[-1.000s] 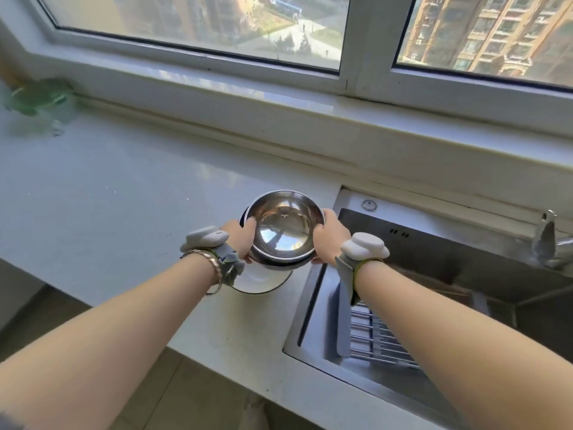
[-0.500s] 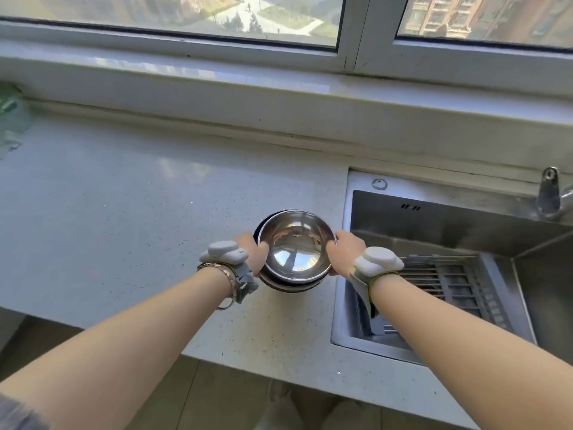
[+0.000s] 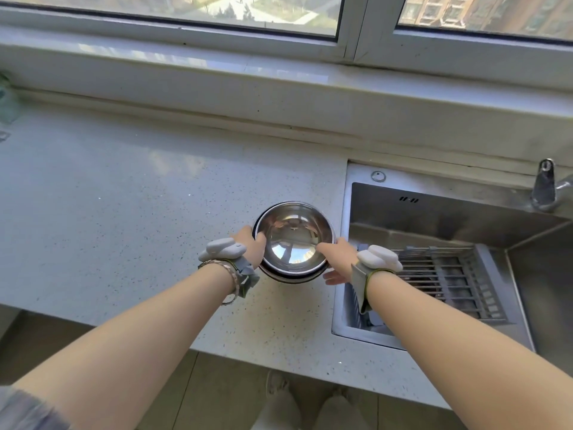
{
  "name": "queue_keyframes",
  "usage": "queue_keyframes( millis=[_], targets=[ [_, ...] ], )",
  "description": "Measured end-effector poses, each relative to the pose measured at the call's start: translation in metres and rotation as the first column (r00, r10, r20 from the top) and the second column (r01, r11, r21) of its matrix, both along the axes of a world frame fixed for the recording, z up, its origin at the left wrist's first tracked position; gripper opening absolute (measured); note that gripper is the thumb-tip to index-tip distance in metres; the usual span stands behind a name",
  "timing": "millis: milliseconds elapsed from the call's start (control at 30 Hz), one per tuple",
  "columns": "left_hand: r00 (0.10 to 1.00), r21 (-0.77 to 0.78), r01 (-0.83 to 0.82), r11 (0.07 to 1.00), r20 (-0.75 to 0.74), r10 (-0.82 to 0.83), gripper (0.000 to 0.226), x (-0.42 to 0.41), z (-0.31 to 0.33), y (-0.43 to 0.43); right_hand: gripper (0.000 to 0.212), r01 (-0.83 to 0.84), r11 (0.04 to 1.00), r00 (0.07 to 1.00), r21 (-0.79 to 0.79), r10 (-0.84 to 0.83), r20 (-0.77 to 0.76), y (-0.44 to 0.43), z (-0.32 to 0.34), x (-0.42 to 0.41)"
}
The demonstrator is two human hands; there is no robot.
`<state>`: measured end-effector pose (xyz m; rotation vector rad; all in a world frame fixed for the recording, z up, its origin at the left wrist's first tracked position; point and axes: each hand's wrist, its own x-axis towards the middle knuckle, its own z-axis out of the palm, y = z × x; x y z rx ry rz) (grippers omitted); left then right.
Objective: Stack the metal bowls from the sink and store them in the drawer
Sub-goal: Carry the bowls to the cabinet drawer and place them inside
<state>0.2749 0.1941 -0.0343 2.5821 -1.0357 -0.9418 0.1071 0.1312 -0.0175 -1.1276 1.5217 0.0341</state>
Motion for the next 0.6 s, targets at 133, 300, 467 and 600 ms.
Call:
queue_keyframes(
  millis=[133, 300, 467, 600],
  targets=[
    [0.993, -0.061, -0.055, 0.997, -0.112, 0.048, 0.043, -0.0031, -0.0021, -0.0027, 0.053, 0.046, 0.997, 0.995, 0.067, -0.052, 0.088, -0.0022, -0.0069, 0.0025],
    [0.987, -0.073, -0.073, 0.995, -0.149, 0.061, 0.044, -0.0029, -0.0028, -0.0004, 0.051, 0.121, 0.983, 0.967, 0.135, -0.148, 0.207, -0.0036, -0.0112, 0.004],
    [0.989, -0.081, -0.072, 0.994, -0.139, 0.061, 0.048, -0.003, -0.0005, 0.0016, 0.041, 0.137, 0.984, 0.957, 0.113, -0.161, 0.242, -0.0006, -0.0114, 0.0021],
    [0.99, -0.11, -0.049, 0.993, -0.134, 0.034, 0.046, -0.0059, 0.0056, 0.0064, 0.04, 0.151, 0.98, 0.948, 0.13, -0.181, 0.262, 0.0053, -0.0088, -0.005]
  ],
)
